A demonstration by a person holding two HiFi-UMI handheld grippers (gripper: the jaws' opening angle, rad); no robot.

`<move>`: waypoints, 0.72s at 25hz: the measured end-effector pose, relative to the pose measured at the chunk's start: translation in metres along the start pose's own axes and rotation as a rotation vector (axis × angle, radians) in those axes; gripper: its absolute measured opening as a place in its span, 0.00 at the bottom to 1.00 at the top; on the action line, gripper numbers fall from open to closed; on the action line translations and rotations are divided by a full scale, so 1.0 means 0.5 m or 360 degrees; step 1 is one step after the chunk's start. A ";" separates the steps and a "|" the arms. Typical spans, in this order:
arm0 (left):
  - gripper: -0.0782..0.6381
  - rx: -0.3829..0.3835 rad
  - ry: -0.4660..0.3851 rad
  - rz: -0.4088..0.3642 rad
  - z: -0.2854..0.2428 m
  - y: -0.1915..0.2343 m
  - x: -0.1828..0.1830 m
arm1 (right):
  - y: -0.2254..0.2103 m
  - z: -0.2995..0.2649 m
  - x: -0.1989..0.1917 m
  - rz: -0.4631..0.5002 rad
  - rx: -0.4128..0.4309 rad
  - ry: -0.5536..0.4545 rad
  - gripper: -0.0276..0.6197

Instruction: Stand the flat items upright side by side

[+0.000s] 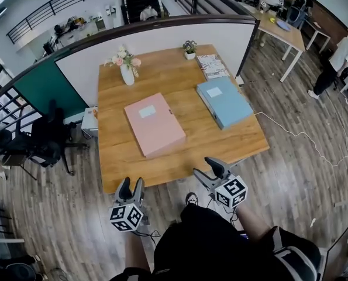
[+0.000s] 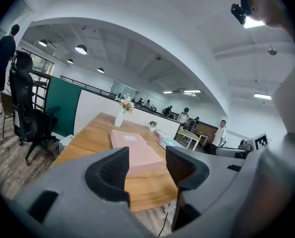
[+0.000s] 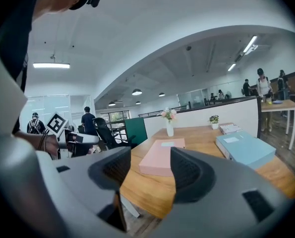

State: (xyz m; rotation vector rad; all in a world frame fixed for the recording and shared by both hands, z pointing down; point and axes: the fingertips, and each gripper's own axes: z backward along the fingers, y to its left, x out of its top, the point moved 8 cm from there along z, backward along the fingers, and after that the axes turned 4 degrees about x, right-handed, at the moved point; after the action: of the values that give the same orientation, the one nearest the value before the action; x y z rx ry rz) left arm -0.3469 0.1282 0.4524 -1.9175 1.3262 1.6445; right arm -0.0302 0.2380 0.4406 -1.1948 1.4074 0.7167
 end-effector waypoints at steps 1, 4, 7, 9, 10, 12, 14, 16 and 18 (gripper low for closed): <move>0.44 0.0007 0.0017 0.0003 -0.020 -0.002 0.004 | -0.019 -0.009 0.003 -0.0026 0.0011 0.0003 0.44; 0.46 0.0014 0.0078 0.0016 -0.071 -0.010 0.013 | -0.067 -0.032 0.008 -0.0105 0.0048 0.0018 0.44; 0.47 0.0026 0.0116 0.0004 -0.113 -0.021 0.019 | -0.112 -0.046 0.002 -0.0157 0.0088 0.0058 0.45; 0.47 0.0052 0.0129 0.0002 -0.134 -0.024 0.022 | -0.142 -0.055 -0.008 -0.0216 0.0126 0.0105 0.46; 0.47 0.0067 0.0137 0.0008 -0.141 -0.023 0.023 | -0.154 -0.060 -0.013 -0.0261 0.0149 0.0125 0.46; 0.47 0.0093 0.0167 0.0024 -0.154 -0.018 0.022 | -0.177 -0.073 -0.021 -0.0345 0.0191 0.0169 0.47; 0.47 0.0105 0.0215 0.0024 -0.170 -0.009 0.023 | -0.197 -0.091 -0.025 -0.0366 0.0210 0.0229 0.47; 0.47 0.0113 0.0254 0.0015 -0.190 0.002 0.025 | -0.211 -0.111 -0.030 -0.0329 0.0212 0.0301 0.47; 0.47 0.0122 0.0274 0.0022 -0.212 0.013 0.024 | -0.223 -0.130 -0.037 -0.0311 0.0210 0.0365 0.47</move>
State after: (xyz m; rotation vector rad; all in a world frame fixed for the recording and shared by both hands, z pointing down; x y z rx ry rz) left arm -0.2866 0.0437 0.4766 -2.0471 1.4476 1.4395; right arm 0.0491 0.1494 0.4940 -1.3192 1.4753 0.3539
